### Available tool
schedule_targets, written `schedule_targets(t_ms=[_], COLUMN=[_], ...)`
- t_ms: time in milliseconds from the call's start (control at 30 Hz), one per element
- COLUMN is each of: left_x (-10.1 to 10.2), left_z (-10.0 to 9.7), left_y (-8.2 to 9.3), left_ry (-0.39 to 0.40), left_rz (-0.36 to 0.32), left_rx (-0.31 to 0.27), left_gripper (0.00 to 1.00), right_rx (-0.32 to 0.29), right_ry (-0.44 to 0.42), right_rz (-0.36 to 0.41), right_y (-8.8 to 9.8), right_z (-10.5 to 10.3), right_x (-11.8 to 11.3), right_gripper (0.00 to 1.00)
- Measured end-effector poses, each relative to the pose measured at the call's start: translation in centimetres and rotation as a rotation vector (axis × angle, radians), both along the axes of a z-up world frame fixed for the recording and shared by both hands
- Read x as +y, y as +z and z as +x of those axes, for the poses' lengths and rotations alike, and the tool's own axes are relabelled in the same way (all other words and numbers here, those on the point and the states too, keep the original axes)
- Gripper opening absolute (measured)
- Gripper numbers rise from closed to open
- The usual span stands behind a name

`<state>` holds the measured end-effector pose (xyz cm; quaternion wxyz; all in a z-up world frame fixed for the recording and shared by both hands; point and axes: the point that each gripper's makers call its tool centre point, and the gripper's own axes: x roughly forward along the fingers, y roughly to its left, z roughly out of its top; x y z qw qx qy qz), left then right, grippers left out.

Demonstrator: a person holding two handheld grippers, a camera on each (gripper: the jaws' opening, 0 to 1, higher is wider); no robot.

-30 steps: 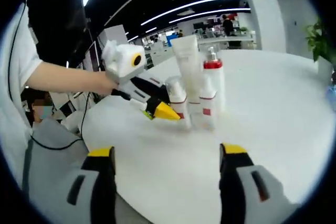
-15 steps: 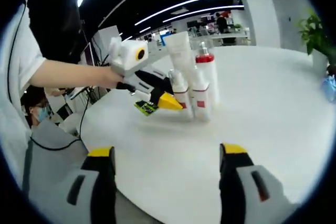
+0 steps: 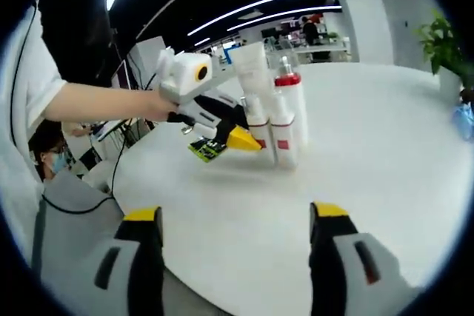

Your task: Arrange the skincare products in the storage area until every visible bottle or jar stands upright without overlapping.

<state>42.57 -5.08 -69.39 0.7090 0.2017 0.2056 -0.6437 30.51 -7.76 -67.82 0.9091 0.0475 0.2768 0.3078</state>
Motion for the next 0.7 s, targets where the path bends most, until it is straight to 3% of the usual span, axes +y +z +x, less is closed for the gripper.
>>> schedule_targets(t_ms=[400, 700], left_x=[-0.1, 0.31], left_z=[0.06, -0.12], left_y=[-0.05, -0.05], left_ry=[0.003, 0.022], left_rz=[0.006, 0.022], left_rx=[-0.003, 0.013], left_gripper=[0.18, 0.26], right_rx=[0.001, -0.01], right_ry=[-0.003, -0.001], right_rz=[-0.002, -0.002], right_y=[0.01, 0.38], right_z=[-0.11, -0.02], right_x=[-0.05, 0.05], right_gripper=[0.82, 0.82])
